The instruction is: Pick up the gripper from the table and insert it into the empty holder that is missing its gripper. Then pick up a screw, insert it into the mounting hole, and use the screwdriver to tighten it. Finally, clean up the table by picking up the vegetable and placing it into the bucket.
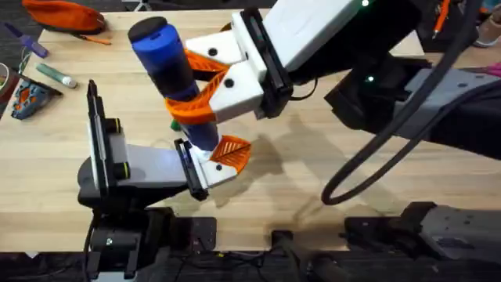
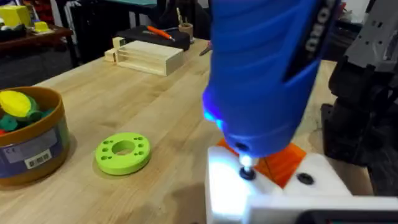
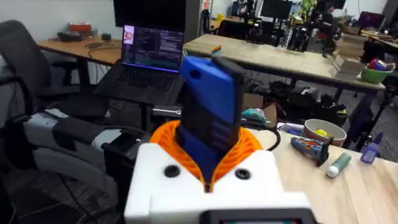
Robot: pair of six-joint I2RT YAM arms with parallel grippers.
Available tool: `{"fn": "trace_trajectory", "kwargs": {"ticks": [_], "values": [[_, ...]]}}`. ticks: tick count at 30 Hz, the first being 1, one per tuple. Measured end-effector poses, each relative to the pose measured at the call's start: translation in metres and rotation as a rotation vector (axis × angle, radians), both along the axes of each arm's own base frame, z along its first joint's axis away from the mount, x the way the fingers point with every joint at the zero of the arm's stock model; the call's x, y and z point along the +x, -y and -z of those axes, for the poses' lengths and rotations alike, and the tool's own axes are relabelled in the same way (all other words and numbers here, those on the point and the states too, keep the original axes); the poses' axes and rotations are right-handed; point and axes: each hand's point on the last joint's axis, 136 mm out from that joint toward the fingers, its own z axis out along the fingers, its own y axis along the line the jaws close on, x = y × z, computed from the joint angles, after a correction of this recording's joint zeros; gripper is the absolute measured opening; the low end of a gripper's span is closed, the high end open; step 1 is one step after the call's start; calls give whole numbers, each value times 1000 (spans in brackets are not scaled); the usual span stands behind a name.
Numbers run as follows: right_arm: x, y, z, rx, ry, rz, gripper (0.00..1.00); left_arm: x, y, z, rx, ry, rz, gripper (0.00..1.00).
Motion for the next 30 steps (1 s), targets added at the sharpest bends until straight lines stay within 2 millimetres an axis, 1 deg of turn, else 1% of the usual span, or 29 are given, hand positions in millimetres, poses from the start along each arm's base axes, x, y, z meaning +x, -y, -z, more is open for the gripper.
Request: {"fn": "trace_trajectory", "kwargs": {"ticks": [12, 17, 20, 22, 27, 30], "values": [[-1, 0, 1, -3, 3, -8, 22, 0, 0, 0, 0, 0, 0, 16], [-3, 0, -1, 17, 23, -24, 22, 0, 0, 0, 0, 0, 0, 16], [-1, -2, -5, 11, 0, -36, 22, 0, 0, 0, 0, 0, 0, 16], [2, -5, -15, 17, 2, -37, 22, 0, 0, 0, 0, 1, 0, 16], [7, -7, -56, 45, 30, -32, 22, 0, 0, 0, 0, 1, 0, 16], [12, -6, -70, 36, 26, -29, 22, 0, 0, 0, 0, 0, 0, 16]]}}
